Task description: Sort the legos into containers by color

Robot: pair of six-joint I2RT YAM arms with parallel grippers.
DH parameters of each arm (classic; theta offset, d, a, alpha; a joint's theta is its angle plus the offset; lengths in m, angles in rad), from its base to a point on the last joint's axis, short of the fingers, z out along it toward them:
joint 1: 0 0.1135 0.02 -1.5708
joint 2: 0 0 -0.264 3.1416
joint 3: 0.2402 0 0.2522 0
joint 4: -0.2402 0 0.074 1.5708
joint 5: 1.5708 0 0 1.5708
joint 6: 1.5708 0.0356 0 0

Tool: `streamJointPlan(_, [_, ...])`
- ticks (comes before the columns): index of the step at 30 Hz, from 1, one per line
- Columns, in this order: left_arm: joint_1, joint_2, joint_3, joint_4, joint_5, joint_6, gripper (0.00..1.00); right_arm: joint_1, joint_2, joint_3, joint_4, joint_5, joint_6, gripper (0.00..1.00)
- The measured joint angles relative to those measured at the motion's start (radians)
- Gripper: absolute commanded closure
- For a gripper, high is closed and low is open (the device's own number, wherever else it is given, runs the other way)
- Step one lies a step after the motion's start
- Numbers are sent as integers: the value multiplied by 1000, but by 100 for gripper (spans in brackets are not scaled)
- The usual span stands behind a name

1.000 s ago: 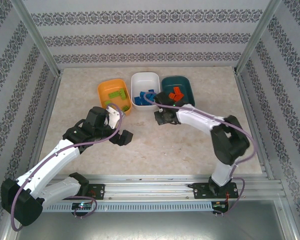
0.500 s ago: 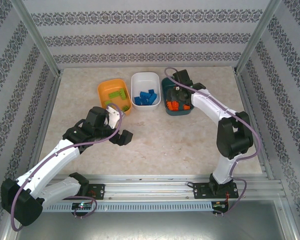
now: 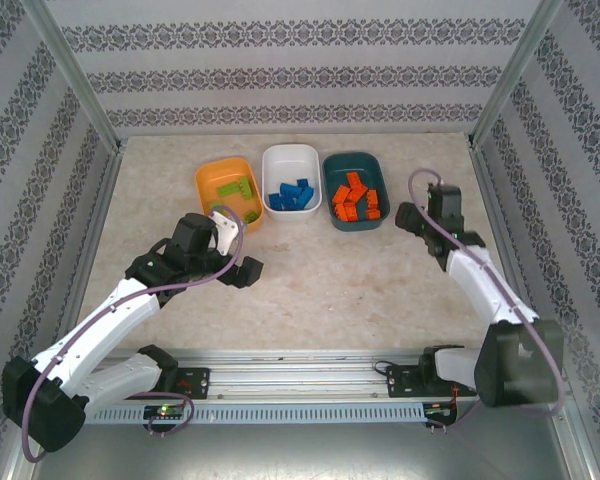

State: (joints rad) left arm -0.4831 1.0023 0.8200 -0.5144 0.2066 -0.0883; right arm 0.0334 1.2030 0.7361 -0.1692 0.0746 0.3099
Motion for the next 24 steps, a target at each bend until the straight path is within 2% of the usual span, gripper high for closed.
streamJointPlan(1, [3, -2, -4, 4, -22, -7, 0, -3, -28, -78, 57, 5, -26, 13])
streamJointPlan(4, [24, -10, -21, 11, -96, -35, 0, -6, -40, -211, 163, 15, -89, 13])
streamJointPlan(7, [69, -8, -40, 21, -188, -84, 0, -26, 7, -246, 252, 14, -137, 12])
streamJointPlan(10, [163, 13, -48, 30, -239, -162, 0, -34, 71, -246, 354, 3, -174, 12])
streamJointPlan(13, [262, 24, -78, 60, -244, -232, 0, -38, 89, -260, 448, -24, -201, 12])
streamJointPlan(17, [345, -2, -159, 121, -238, -291, 0, -58, 95, -266, 547, -65, -217, 13])
streamJointPlan(24, [381, -29, -209, 208, -246, -278, 0, -71, 141, -305, 738, -126, -233, 13])
